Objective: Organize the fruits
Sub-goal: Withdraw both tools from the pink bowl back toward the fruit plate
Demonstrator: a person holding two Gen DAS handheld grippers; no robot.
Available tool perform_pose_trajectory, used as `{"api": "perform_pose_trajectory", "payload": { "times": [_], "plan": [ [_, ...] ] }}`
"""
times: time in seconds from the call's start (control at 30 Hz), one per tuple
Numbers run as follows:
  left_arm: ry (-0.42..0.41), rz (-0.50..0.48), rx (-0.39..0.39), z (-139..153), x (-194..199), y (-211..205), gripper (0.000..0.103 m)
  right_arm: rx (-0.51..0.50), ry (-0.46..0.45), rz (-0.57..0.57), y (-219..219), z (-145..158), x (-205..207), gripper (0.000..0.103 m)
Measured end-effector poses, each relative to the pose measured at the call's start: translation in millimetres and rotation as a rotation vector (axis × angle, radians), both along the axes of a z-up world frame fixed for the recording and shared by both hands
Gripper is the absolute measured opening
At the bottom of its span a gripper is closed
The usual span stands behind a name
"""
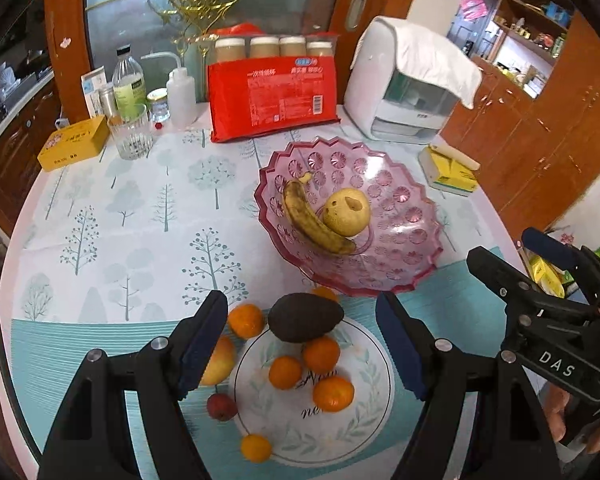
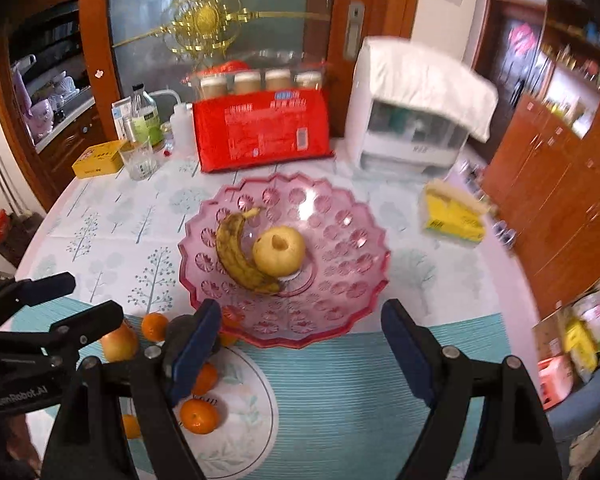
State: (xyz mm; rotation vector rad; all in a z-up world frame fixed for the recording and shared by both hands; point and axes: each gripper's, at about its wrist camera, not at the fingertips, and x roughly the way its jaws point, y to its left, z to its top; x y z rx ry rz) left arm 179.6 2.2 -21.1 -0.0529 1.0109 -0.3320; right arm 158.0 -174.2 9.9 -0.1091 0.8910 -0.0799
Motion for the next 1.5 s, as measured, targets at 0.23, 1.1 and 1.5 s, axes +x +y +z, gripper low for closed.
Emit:
{"api": "perform_pose_trajectory", "payload": {
  "times": [0.23,1.1,1.5],
  "plan": [
    [-0.045,-0.029,-0.024,15.3,-30.8,21.0,0.075,0.084,-0.029,-0.025,14.0,11.8,-29.6,0.083],
    [-0.064,0.084,0.006,-20.4,-96.5,128.0,0.079,0.204,-0.064,0.048,73.0,-8.8,-80.9,0.083],
    [0.021,0.067,0.057,-71.7,-66.6,122.0,0.079,0.269,-0.016,0.075,77.5,-53.4,-61.0,0.076]
  ]
}}
